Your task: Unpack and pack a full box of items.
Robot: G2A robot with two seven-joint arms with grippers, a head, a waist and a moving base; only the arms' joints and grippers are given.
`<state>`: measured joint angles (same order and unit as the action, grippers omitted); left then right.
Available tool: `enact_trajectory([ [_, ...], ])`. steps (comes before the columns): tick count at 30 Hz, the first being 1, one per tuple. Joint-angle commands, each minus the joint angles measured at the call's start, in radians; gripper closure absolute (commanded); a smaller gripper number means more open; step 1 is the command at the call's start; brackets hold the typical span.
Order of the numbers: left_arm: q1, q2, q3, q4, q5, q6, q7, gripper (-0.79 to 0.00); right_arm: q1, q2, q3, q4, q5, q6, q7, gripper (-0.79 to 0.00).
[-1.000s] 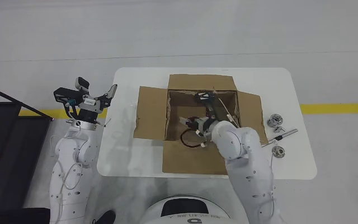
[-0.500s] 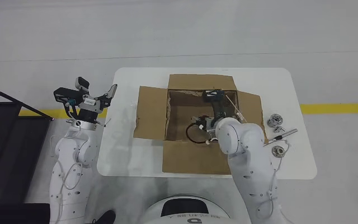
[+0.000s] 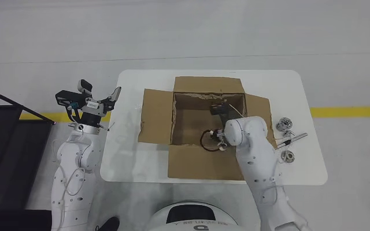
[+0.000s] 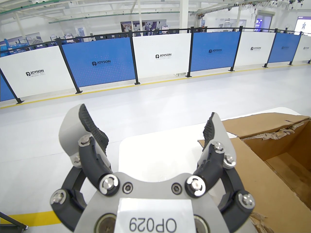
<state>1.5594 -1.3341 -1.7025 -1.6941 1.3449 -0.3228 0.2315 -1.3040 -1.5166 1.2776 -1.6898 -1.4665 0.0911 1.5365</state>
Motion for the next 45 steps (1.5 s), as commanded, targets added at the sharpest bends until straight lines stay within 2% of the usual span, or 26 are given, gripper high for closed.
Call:
enact_trajectory([
  [1, 0.000, 0.000, 0.000, 0.000, 0.000, 0.000, 0.000, -0.785, 0.011, 0.005, -0.014, 0.041, -0.043, -0.032, -0.001, -0.613],
  [4, 0.000, 0.000, 0.000, 0.000, 0.000, 0.000, 0.000, -0.785, 0.012, 0.008, -0.021, 0.061, -0.072, -0.018, -0.001, -0.508],
  [6, 0.000, 0.000, 0.000, 0.000, 0.000, 0.000, 0.000, -0.785, 0.013, 0.010, -0.024, 0.066, -0.071, -0.018, -0.001, -0.499],
  [8, 0.000, 0.000, 0.000, 0.000, 0.000, 0.000, 0.000, -0.785, 0.004, 0.011, -0.028, 0.050, -0.060, -0.030, -0.001, -0.542],
  [9, 0.000, 0.000, 0.000, 0.000, 0.000, 0.000, 0.000, -0.785, -0.006, 0.012, -0.028, 0.023, -0.032, -0.041, -0.001, -0.622],
  [10, 0.000, 0.000, 0.000, 0.000, 0.000, 0.000, 0.000, -0.785, -0.020, 0.014, -0.024, -0.005, -0.006, -0.056, -0.001, -0.653],
  [12, 0.000, 0.000, 0.000, 0.000, 0.000, 0.000, 0.000, -0.785, -0.054, 0.022, -0.006, -0.061, 0.029, -0.082, -0.001, -0.785],
  [17, 0.000, 0.000, 0.000, 0.000, 0.000, 0.000, 0.000, -0.785, -0.114, 0.042, 0.018, -0.113, 0.004, -0.099, -0.001, -0.785],
  [22, 0.000, 0.000, 0.000, 0.000, 0.000, 0.000, 0.000, -0.785, -0.096, 0.050, 0.021, -0.073, -0.014, -0.050, -0.001, -0.754],
  [23, 0.000, 0.000, 0.000, 0.000, 0.000, 0.000, 0.000, -0.785, -0.090, 0.051, 0.016, -0.064, -0.021, -0.047, -0.001, -0.739],
  [24, 0.000, 0.000, 0.000, 0.000, 0.000, 0.000, 0.000, -0.785, -0.083, 0.053, 0.008, -0.051, -0.036, -0.043, -0.001, -0.665],
  [25, 0.000, 0.000, 0.000, 0.000, 0.000, 0.000, 0.000, -0.785, -0.076, 0.053, 0.000, -0.041, -0.044, -0.040, -0.001, -0.628],
  [27, 0.000, 0.000, 0.000, 0.000, 0.000, 0.000, 0.000, -0.785, -0.057, 0.054, -0.015, -0.008, -0.062, -0.035, -0.001, -0.597],
  [29, 0.000, 0.000, 0.000, 0.000, 0.000, 0.000, 0.000, -0.785, -0.032, 0.052, -0.030, 0.020, -0.076, -0.022, -0.001, -0.610],
  [30, 0.000, 0.000, 0.000, 0.000, 0.000, 0.000, 0.000, -0.785, -0.022, 0.052, -0.037, 0.025, -0.080, -0.017, -0.001, -0.650],
  [31, 0.000, 0.000, 0.000, 0.000, 0.000, 0.000, 0.000, -0.785, -0.017, 0.050, -0.044, 0.010, -0.071, -0.011, -0.001, -0.739],
  [32, 0.000, 0.000, 0.000, 0.000, 0.000, 0.000, 0.000, -0.785, -0.017, 0.049, -0.048, -0.018, -0.058, -0.004, -0.001, -0.785],
  [35, 0.000, 0.000, 0.000, 0.000, 0.000, 0.000, 0.000, -0.785, -0.041, 0.051, -0.049, -0.117, -0.028, 0.001, -0.001, -0.785],
  [41, 0.000, 0.000, 0.000, 0.000, 0.000, 0.000, 0.000, -0.785, -0.041, 0.051, -0.049, -0.117, -0.028, 0.001, -0.001, -0.785],
  [45, 0.000, 0.000, 0.000, 0.000, 0.000, 0.000, 0.000, -0.785, -0.037, 0.055, -0.061, -0.086, -0.037, -0.063, -0.003, -0.785],
])
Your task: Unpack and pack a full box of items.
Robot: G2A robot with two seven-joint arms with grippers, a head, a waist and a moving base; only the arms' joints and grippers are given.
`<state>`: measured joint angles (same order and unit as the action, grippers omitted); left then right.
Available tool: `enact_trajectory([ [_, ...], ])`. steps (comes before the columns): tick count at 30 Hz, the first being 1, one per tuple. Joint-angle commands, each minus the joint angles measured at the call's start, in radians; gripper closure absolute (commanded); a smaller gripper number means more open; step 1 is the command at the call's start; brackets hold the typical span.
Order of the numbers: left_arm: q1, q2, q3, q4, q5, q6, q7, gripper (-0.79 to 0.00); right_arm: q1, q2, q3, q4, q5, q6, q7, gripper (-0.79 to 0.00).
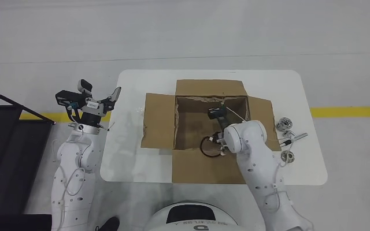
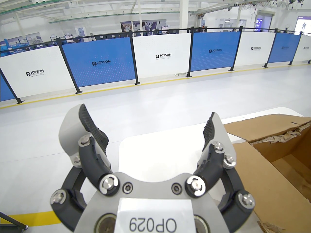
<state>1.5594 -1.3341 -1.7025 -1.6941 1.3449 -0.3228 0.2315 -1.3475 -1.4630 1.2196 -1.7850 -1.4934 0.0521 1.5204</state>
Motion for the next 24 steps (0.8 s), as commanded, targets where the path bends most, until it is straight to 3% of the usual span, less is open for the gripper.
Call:
enact_trajectory([
  [1, 0.000, 0.000, 0.000, 0.000, 0.000, 0.000, 0.000, -0.785, 0.012, 0.003, -0.012, 0.023, -0.018, -0.058, 0.016, -0.785],
  [10, 0.000, 0.000, 0.000, 0.000, 0.000, 0.000, 0.000, -0.785, -0.033, 0.022, -0.070, -0.033, -0.194, -0.270, 0.016, -0.785],
  [20, 0.000, 0.000, 0.000, 0.000, 0.000, 0.000, 0.000, -0.785, -0.025, 0.022, -0.072, -0.003, -0.216, -0.259, 0.000, -0.785],
  [24, 0.000, 0.000, 0.000, 0.000, 0.000, 0.000, 0.000, -0.785, 0.012, 0.022, -0.098, 0.034, -0.276, -0.328, 0.016, -0.785],
])
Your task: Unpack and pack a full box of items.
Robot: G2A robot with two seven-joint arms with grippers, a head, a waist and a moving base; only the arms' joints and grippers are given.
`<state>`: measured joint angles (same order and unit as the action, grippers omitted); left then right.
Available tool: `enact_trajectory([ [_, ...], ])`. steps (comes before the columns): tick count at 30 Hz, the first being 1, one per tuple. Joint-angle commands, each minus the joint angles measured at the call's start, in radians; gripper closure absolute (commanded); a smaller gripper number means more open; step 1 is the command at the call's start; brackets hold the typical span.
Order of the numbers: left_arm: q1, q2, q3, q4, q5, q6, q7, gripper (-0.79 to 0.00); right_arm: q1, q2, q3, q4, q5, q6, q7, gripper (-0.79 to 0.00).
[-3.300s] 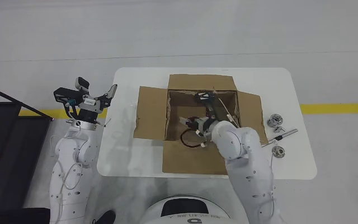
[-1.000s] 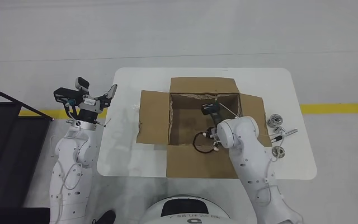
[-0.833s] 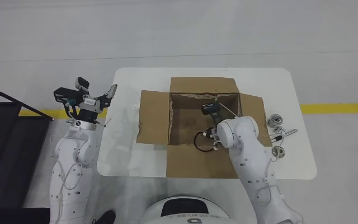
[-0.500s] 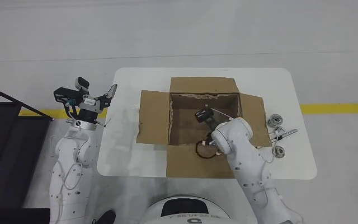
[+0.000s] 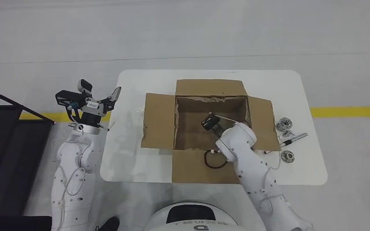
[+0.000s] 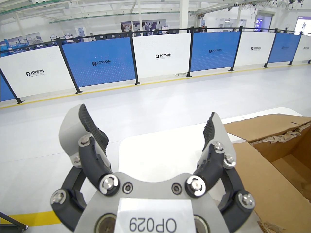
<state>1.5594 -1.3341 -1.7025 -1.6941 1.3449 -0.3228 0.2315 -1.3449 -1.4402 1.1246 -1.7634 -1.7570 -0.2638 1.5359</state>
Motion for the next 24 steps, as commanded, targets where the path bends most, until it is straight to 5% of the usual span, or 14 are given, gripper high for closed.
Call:
enact_trajectory([
  [1, 0.000, 0.000, 0.000, 0.000, 0.000, 0.000, 0.000, -0.785, 0.018, -0.001, -0.017, 0.036, -0.033, -0.020, 0.000, -0.785],
  [6, 0.000, 0.000, 0.000, 0.000, 0.000, 0.000, 0.000, -0.785, 0.108, -0.006, -0.084, 0.193, -0.007, -0.021, 0.000, -0.785],
  [12, 0.000, 0.000, 0.000, 0.000, 0.000, 0.000, 0.000, -0.785, 0.291, 0.009, -0.201, 0.438, 0.269, -0.021, 0.000, -0.683],
  [14, 0.000, 0.000, 0.000, 0.000, 0.000, 0.000, 0.000, -0.785, 0.344, 0.027, -0.237, 0.467, 0.387, -0.021, 0.000, -0.720],
  [15, 0.000, 0.000, 0.000, 0.000, 0.000, 0.000, 0.000, -0.785, 0.364, 0.039, -0.254, 0.465, 0.428, -0.021, 0.000, -0.785],
  [24, 0.000, 0.000, 0.000, 0.000, 0.000, 0.000, 0.000, -0.785, 0.289, 0.197, -0.297, 0.234, 0.472, -0.021, 0.000, -0.785],
])
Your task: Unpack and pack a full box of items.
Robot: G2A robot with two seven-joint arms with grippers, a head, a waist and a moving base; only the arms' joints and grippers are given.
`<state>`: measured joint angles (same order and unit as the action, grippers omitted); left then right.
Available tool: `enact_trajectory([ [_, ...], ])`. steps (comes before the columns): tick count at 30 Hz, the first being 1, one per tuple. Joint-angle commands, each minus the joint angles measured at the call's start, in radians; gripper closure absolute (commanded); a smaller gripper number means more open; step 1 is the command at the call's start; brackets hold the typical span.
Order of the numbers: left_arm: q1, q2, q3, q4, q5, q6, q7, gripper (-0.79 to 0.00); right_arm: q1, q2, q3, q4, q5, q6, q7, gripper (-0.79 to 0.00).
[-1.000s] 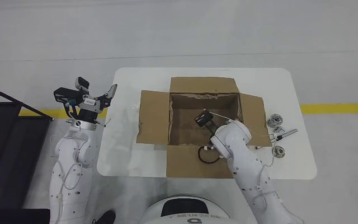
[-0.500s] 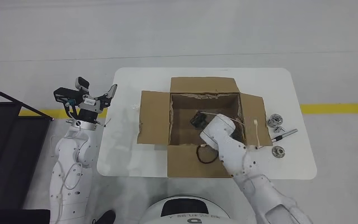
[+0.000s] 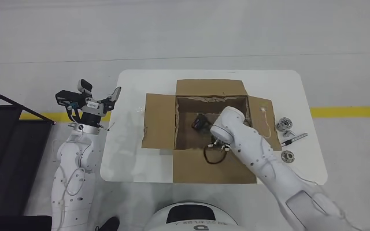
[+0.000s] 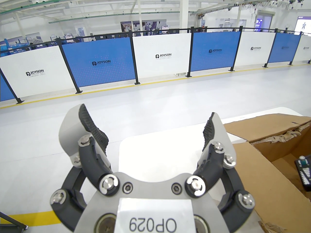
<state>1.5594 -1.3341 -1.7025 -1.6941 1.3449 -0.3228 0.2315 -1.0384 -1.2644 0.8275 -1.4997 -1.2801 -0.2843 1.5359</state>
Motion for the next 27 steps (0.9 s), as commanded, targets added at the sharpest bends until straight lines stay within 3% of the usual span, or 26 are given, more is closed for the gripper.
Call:
enact_trajectory([
  [1, 0.000, 0.000, 0.000, 0.000, 0.000, 0.000, 0.000, -0.785, -0.032, 0.040, -0.003, -0.051, 0.002, 0.000, 0.000, -0.785],
  [11, 0.000, 0.000, 0.000, 0.000, 0.000, 0.000, 0.000, -0.785, -0.063, 0.195, 0.011, -0.203, 0.089, 0.029, 0.000, -0.723],
  [13, 0.000, 0.000, 0.000, 0.000, 0.000, 0.000, 0.000, -0.785, -0.057, 0.211, -0.007, -0.203, 0.072, 0.044, 0.000, -0.613],
  [18, 0.000, 0.000, 0.000, 0.000, 0.000, 0.000, 0.000, -0.785, 0.003, 0.227, -0.106, -0.146, 0.065, 0.073, 0.000, -0.628],
  [22, 0.000, 0.000, 0.000, 0.000, 0.000, 0.000, 0.000, -0.785, 0.072, 0.223, -0.203, -0.093, 0.084, 0.121, 0.000, -0.582],
  [24, 0.000, 0.000, 0.000, 0.000, 0.000, 0.000, 0.000, -0.785, 0.104, 0.221, -0.247, -0.074, 0.102, 0.143, 0.000, -0.539],
  [26, 0.000, 0.000, 0.000, 0.000, 0.000, 0.000, 0.000, -0.785, 0.137, 0.219, -0.289, -0.053, 0.117, 0.168, 0.000, -0.366],
  [27, 0.000, 0.000, 0.000, 0.000, 0.000, 0.000, 0.000, -0.785, 0.152, 0.218, -0.310, -0.044, 0.125, 0.181, 0.000, -0.339],
])
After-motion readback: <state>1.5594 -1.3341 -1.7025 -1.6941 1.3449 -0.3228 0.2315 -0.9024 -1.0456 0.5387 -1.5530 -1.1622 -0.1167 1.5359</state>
